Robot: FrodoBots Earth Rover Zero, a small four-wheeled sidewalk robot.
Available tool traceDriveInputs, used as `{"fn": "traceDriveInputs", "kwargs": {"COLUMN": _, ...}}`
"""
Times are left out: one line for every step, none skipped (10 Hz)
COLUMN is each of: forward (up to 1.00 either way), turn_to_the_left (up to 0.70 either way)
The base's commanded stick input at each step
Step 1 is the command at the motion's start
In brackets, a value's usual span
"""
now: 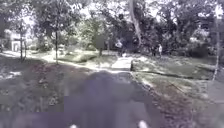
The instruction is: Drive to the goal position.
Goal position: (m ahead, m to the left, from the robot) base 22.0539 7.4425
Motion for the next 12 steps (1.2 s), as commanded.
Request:
{"fn": "traceDriveInputs", "kwargs": {"forward": 0.70, "turn_to_the_left": -0.35}}
{"fn": "traceDriveInputs", "kwargs": {"forward": 0.70, "turn_to_the_left": -0.35}}
{"fn": "traceDriveInputs", "kwargs": {"forward": 0.70, "turn_to_the_left": -0.27}}
{"fn": "traceDriveInputs", "kwargs": {"forward": 0.70, "turn_to_the_left": 0.00}}
{"fn": "traceDriveInputs", "kwargs": {"forward": 0.70, "turn_to_the_left": 0.00}}
{"fn": "traceDriveInputs", "kwargs": {"forward": 0.70, "turn_to_the_left": 0.00}}
{"fn": "traceDriveInputs", "kwargs": {"forward": 0.70, "turn_to_the_left": 0.00}}
{"fn": "traceDriveInputs", "kwargs": {"forward": 0.70, "turn_to_the_left": 0.00}}
{"fn": "traceDriveInputs", "kwargs": {"forward": 0.70, "turn_to_the_left": 0.00}}
{"fn": "traceDriveInputs", "kwargs": {"forward": 0.70, "turn_to_the_left": 0.00}}
{"fn": "traceDriveInputs", "kwargs": {"forward": 0.70, "turn_to_the_left": 0.00}}
{"fn": "traceDriveInputs", "kwargs": {"forward": 0.70, "turn_to_the_left": 0.00}}
